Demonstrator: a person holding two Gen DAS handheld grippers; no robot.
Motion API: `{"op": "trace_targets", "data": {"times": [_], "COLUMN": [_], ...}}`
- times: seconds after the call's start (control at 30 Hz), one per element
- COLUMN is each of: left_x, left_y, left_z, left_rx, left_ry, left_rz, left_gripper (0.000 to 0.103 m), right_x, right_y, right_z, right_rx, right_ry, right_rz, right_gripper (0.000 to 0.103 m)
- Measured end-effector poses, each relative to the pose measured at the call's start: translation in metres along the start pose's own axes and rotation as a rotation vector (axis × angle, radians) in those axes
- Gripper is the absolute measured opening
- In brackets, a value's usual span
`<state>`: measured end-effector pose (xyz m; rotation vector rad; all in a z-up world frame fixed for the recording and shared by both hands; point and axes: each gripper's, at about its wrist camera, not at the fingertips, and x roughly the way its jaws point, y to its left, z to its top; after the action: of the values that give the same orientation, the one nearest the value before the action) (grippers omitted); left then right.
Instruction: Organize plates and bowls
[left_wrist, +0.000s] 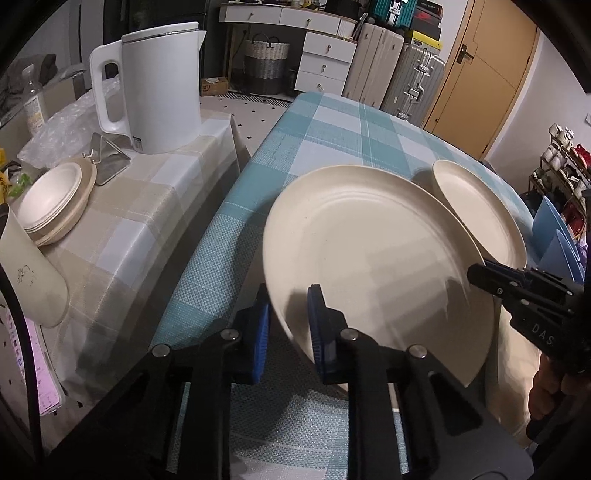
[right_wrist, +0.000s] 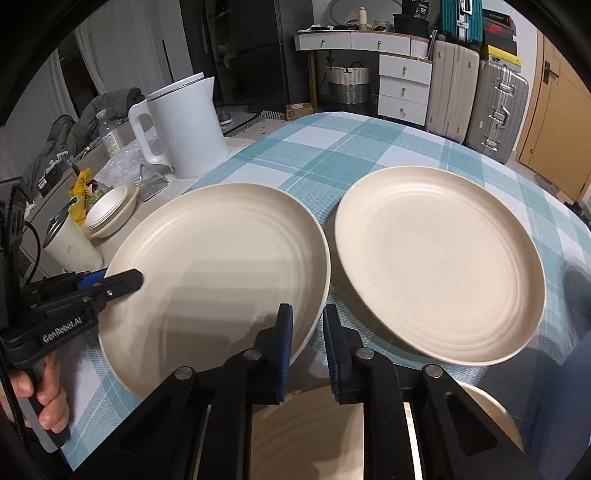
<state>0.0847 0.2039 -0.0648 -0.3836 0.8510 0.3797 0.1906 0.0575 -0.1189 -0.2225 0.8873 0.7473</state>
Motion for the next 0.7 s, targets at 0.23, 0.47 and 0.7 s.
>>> {"op": "trace_targets", "data": {"times": [0.23, 0.47, 0.7], "left_x": [-0.009, -0.027, -0.048], "left_y": [-0.001, -0.005, -0.018], "left_z": [0.000, 0.002, 0.003], "left_rx": [0.009, 0.022, 0.042], "left_ry": [-0.021, -0.052, -0.081], "left_rz": [0.009, 0.008, -0.011], "left_gripper": [0.017, 0.017, 0.017], "right_x": [-0.005, -0.018, -0.045], "right_y": [0.001, 0.003, 0.000], "right_z": [-0.001, -0.002, -0.006], "right_rx": [-0.005, -0.001, 0.011], "right_ry": [-0.017, -0.046, -0.093], "right_rz": [-0.010, -0.006, -0.025], "right_gripper": [0.016, 0.016, 0.016]}}
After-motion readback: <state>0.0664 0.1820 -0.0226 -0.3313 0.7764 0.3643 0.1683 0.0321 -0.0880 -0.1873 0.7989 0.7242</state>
